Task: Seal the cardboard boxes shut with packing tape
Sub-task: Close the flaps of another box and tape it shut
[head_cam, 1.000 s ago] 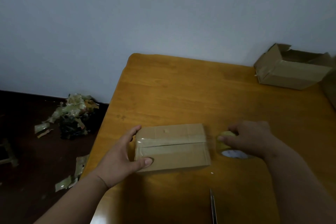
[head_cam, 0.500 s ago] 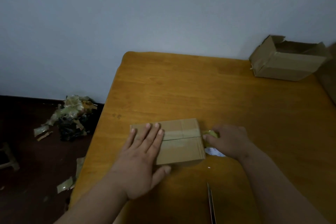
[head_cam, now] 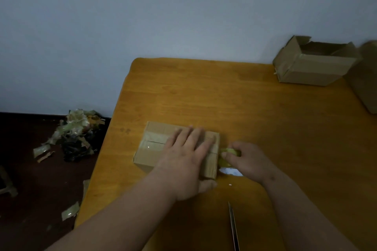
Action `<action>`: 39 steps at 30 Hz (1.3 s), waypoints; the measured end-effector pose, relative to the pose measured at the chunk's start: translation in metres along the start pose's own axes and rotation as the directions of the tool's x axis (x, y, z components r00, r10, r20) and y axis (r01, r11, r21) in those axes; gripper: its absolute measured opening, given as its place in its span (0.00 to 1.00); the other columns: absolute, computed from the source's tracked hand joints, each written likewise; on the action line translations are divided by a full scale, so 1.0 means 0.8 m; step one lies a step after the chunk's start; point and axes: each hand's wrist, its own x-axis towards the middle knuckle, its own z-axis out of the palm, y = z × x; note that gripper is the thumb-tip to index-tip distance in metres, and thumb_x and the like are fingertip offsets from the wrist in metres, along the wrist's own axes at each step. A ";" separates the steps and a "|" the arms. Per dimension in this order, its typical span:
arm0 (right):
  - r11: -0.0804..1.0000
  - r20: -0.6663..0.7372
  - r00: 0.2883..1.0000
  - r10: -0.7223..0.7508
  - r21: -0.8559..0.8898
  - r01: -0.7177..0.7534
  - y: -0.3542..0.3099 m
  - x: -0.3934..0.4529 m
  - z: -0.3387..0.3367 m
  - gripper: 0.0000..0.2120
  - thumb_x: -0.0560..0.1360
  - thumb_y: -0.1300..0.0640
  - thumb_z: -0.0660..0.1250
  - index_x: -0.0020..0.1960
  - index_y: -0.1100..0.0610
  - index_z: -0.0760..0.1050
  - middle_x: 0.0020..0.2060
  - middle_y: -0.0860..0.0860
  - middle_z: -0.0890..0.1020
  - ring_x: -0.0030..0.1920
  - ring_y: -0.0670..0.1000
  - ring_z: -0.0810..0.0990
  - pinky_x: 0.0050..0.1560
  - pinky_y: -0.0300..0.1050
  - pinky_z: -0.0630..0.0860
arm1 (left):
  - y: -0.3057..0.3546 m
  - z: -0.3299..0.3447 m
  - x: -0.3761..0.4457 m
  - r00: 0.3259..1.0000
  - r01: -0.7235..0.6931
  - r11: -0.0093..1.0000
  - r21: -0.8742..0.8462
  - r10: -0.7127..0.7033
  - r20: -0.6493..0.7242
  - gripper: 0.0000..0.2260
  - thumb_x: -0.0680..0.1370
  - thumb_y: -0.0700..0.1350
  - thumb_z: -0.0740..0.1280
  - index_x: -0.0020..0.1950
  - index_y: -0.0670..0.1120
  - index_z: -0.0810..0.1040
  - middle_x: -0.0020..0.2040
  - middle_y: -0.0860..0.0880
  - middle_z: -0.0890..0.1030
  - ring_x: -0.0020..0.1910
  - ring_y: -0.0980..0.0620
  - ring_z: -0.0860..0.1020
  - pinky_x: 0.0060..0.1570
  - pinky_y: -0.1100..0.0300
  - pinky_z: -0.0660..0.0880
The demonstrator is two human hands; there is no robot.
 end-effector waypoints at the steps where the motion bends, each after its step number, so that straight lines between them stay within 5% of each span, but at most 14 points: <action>1: 0.999 0.012 1.000 -0.009 0.032 0.008 0.001 0.000 0.001 0.05 0.78 0.53 0.66 0.47 0.54 0.78 0.44 0.53 0.82 0.45 0.54 0.79 0.47 0.53 0.76 | 0.002 0.003 0.004 0.999 -0.010 1.000 0.017 0.010 0.033 0.48 0.71 0.73 0.60 0.77 0.57 0.33 0.78 0.48 0.32 0.76 0.42 0.31 0.74 0.39 0.35; 3: 0.991 0.021 1.000 -0.009 0.137 0.006 0.006 -0.001 0.000 0.04 0.75 0.57 0.66 0.49 0.55 0.78 0.45 0.54 0.82 0.45 0.55 0.80 0.44 0.51 0.75 | 0.004 0.008 0.011 0.996 0.004 0.999 0.051 -0.009 0.094 0.51 0.70 0.72 0.63 0.75 0.58 0.27 0.76 0.48 0.27 0.74 0.41 0.27 0.72 0.36 0.33; 5: 0.956 0.002 1.000 0.020 0.292 -0.019 0.017 -0.004 -0.004 0.10 0.69 0.53 0.67 0.48 0.56 0.79 0.44 0.54 0.82 0.44 0.54 0.79 0.42 0.48 0.73 | 0.001 0.003 0.022 0.994 0.043 0.999 0.016 -0.044 0.103 0.52 0.69 0.70 0.66 0.75 0.61 0.28 0.77 0.49 0.28 0.77 0.41 0.34 0.73 0.37 0.40; 7: 0.881 -0.010 0.995 0.103 0.465 -0.087 0.030 -0.007 -0.003 0.15 0.63 0.50 0.69 0.46 0.56 0.79 0.43 0.55 0.81 0.43 0.53 0.79 0.43 0.49 0.73 | -0.002 -0.004 0.034 0.994 0.041 0.999 0.006 -0.042 0.103 0.54 0.67 0.71 0.68 0.75 0.62 0.30 0.79 0.49 0.33 0.77 0.42 0.40 0.72 0.38 0.45; 11: 0.690 0.079 0.980 0.183 0.700 -0.185 0.050 -0.011 0.005 0.28 0.56 0.44 0.77 0.51 0.58 0.78 0.48 0.58 0.82 0.47 0.56 0.82 0.46 0.49 0.75 | -0.003 -0.003 0.044 0.997 0.010 1.000 -0.008 -0.009 0.080 0.53 0.65 0.72 0.68 0.74 0.65 0.31 0.79 0.46 0.47 0.78 0.41 0.44 0.68 0.28 0.36; 15: 0.502 0.030 0.997 0.074 0.863 -0.063 0.055 -0.022 -0.017 0.36 0.50 0.41 0.83 0.51 0.59 0.78 0.47 0.56 0.82 0.50 0.58 0.80 0.51 0.54 0.74 | -0.018 -0.018 0.022 1.000 0.014 0.981 -0.192 -0.013 0.007 0.51 0.63 0.73 0.67 0.71 0.73 0.32 0.76 0.49 0.49 0.76 0.43 0.46 0.70 0.29 0.39; 19: 0.251 -0.091 0.983 -0.159 0.959 0.129 0.017 -0.034 -0.059 0.34 0.53 0.41 0.84 0.52 0.59 0.83 0.51 0.58 0.84 0.53 0.57 0.83 0.52 0.50 0.80 | -0.025 -0.039 -0.005 0.977 -0.112 0.882 -0.459 0.014 -0.211 0.52 0.60 0.72 0.69 0.73 0.73 0.37 0.73 0.52 0.54 0.73 0.48 0.56 0.71 0.34 0.58; 23: 0.376 -0.120 0.956 -0.269 0.901 0.219 -0.036 -0.032 -0.078 0.38 0.59 0.40 0.80 0.52 0.69 0.75 0.45 0.64 0.75 0.47 0.62 0.74 0.46 0.53 0.72 | -0.043 -0.021 -0.024 0.965 -0.138 0.695 -0.705 -0.065 -0.253 0.55 0.59 0.66 0.77 0.74 0.73 0.42 0.70 0.63 0.52 0.70 0.63 0.59 0.69 0.58 0.68; 27: 0.405 -0.104 0.953 -0.286 0.888 0.218 -0.075 -0.029 -0.061 0.25 0.56 0.40 0.81 0.38 0.56 0.75 0.34 0.57 0.73 0.37 0.56 0.70 0.38 0.48 0.66 | -0.060 -0.004 -0.044 0.961 -0.133 0.660 -0.739 -0.098 -0.260 0.54 0.58 0.64 0.78 0.73 0.74 0.45 0.72 0.63 0.51 0.71 0.67 0.58 0.63 0.71 0.67; 29: 0.501 -0.111 0.944 -0.310 0.825 0.262 -0.093 -0.033 -0.056 0.21 0.58 0.41 0.80 0.35 0.52 0.74 0.30 0.53 0.73 0.32 0.52 0.70 0.34 0.45 0.65 | -0.068 0.002 -0.056 0.957 -0.128 0.636 -0.761 -0.121 -0.263 0.54 0.58 0.63 0.79 0.73 0.74 0.47 0.73 0.62 0.52 0.72 0.68 0.56 0.60 0.77 0.66; 35: 0.791 -0.271 0.881 -0.389 0.392 0.470 -0.137 -0.047 -0.075 0.24 0.60 0.37 0.73 0.36 0.58 0.76 0.29 0.57 0.76 0.31 0.49 0.73 0.30 0.41 0.68 | -0.088 0.020 -0.084 0.953 -0.069 0.617 -0.784 -0.192 -0.235 0.53 0.59 0.63 0.80 0.75 0.65 0.52 0.74 0.64 0.52 0.74 0.67 0.53 0.70 0.57 0.65; 39: 0.877 -0.254 0.871 -0.421 0.130 0.462 -0.129 -0.047 -0.087 0.25 0.61 0.33 0.69 0.35 0.56 0.77 0.27 0.55 0.76 0.28 0.44 0.71 0.28 0.37 0.65 | -0.089 0.023 -0.089 0.951 -0.083 0.622 -0.778 -0.184 -0.248 0.53 0.60 0.58 0.82 0.75 0.63 0.52 0.73 0.68 0.52 0.72 0.71 0.52 0.65 0.72 0.64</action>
